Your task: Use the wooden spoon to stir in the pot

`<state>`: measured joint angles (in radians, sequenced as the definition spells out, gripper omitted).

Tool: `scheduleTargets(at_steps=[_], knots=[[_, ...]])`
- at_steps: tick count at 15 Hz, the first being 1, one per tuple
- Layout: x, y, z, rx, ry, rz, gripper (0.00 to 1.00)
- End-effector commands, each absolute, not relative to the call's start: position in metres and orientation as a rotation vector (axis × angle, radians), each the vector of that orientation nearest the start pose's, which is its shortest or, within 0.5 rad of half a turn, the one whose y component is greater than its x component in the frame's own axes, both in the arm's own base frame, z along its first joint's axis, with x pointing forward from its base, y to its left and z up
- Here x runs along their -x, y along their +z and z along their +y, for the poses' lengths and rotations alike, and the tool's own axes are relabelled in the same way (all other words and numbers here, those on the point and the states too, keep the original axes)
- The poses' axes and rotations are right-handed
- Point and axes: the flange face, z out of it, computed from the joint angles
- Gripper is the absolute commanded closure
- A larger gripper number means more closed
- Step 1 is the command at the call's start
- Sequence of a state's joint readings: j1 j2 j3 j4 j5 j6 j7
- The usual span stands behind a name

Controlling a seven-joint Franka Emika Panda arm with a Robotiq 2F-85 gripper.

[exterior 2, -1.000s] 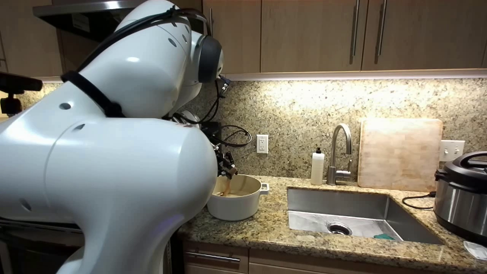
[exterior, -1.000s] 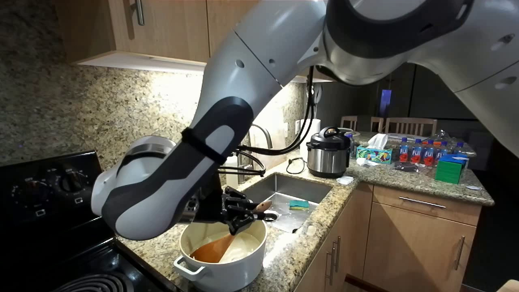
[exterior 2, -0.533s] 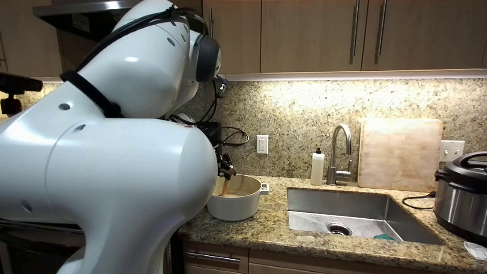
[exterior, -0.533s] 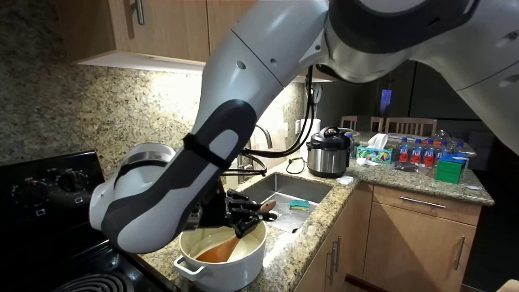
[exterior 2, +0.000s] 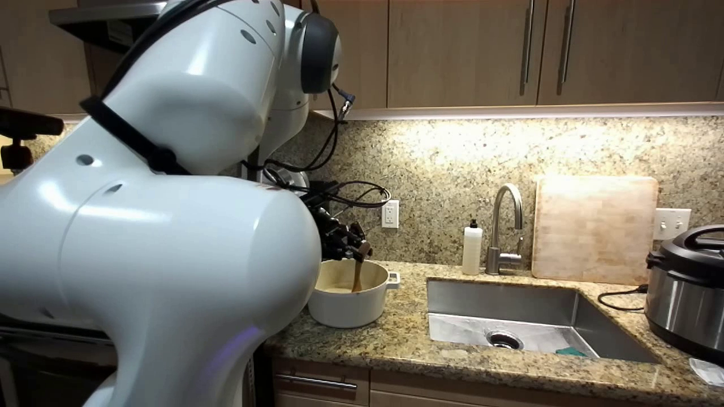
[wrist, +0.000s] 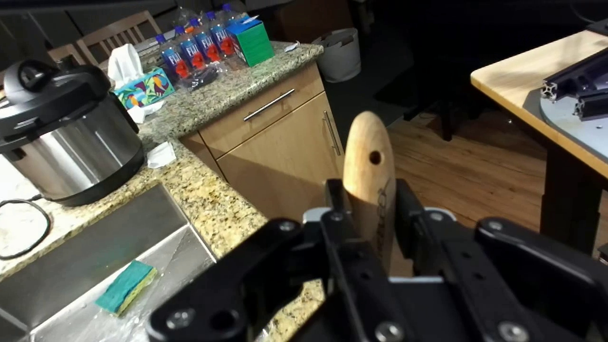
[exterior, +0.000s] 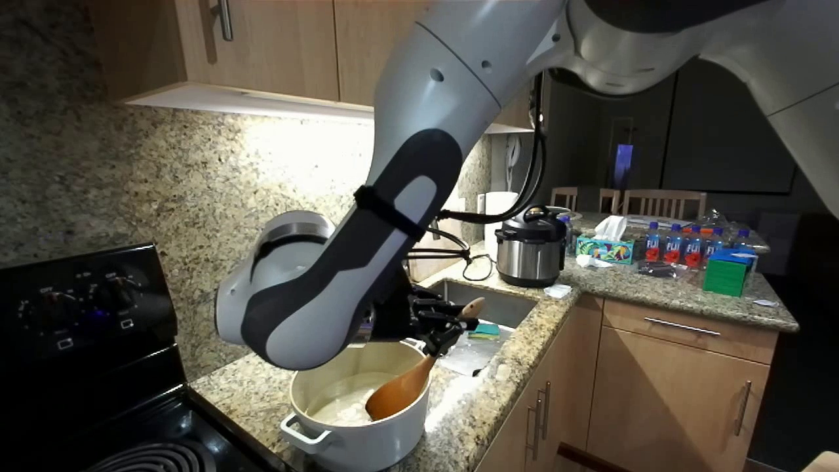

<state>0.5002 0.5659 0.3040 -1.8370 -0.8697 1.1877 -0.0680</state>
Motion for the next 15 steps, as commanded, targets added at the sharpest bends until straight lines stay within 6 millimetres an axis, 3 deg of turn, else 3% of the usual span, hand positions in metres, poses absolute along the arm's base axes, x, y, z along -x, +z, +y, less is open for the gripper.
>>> scheduleTargets(at_steps=[1,8,12,15], knots=[[-0.452,0.245,0.287,-1.637,-0.827,1.007,0.91],[-0.478,0.225,0.333,-1.704,-0.745,0.926,0.91],[-0.473,0.207,0.368,-1.663,-0.729,0.979,0.91],[-0.458,0.204,0.380,-1.602,-0.750,1.024,0.91]])
